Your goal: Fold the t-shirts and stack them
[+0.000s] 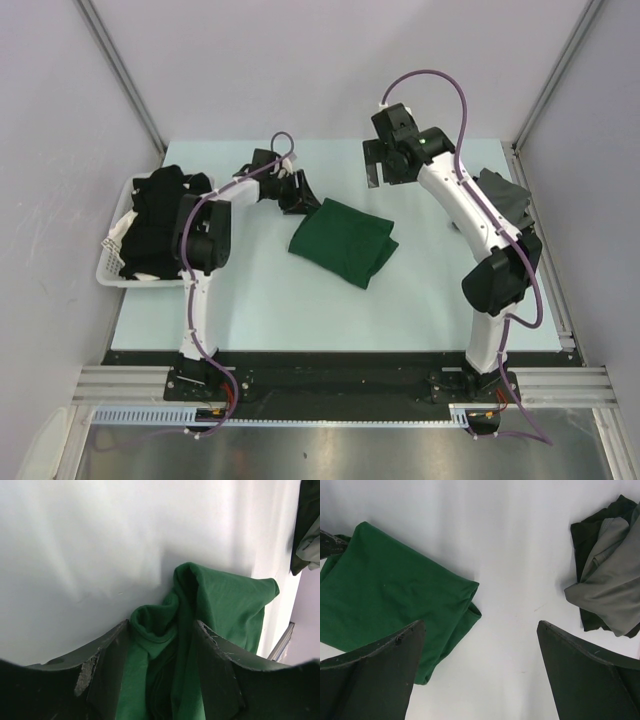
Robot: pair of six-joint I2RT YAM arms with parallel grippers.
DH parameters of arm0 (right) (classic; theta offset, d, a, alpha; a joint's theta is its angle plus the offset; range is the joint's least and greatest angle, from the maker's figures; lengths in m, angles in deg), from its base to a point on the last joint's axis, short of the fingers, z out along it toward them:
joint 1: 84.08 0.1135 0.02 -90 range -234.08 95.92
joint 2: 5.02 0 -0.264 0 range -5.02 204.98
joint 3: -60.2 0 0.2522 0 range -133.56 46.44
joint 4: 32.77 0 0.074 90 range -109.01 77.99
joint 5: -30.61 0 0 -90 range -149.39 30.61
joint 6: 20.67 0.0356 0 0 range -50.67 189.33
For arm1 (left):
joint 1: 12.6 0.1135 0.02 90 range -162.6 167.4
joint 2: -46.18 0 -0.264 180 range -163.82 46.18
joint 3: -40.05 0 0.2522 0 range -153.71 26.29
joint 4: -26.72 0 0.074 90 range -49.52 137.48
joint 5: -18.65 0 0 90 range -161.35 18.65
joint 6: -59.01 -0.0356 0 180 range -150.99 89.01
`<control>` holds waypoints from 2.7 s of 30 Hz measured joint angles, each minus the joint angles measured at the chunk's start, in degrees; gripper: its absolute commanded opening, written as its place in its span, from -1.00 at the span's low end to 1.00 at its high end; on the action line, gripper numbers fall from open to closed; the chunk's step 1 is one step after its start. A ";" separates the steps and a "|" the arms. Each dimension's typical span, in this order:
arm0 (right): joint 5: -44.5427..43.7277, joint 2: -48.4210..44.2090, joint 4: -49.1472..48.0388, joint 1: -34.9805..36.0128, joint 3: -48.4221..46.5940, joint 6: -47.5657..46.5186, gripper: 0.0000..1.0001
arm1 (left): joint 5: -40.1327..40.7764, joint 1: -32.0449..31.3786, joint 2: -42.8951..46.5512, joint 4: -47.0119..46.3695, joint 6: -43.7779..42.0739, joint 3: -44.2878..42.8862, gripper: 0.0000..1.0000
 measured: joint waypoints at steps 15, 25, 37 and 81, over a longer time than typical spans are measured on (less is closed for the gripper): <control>0.04 1.55 0.76 0.59 -0.96 0.04 0.99 | -2.64 2.82 -0.74 0.76 0.50 -0.83 0.21; 0.07 2.14 0.90 0.70 -1.92 0.02 0.99 | -6.64 2.82 -2.23 0.39 0.81 -1.81 0.25; 0.07 2.29 0.90 0.70 -1.95 0.02 0.99 | -14.47 2.34 -5.20 -2.89 4.94 -3.02 0.26; 0.68 3.50 1.16 1.29 -1.95 0.15 0.99 | -21.79 4.87 -7.78 -11.28 14.78 -1.03 0.27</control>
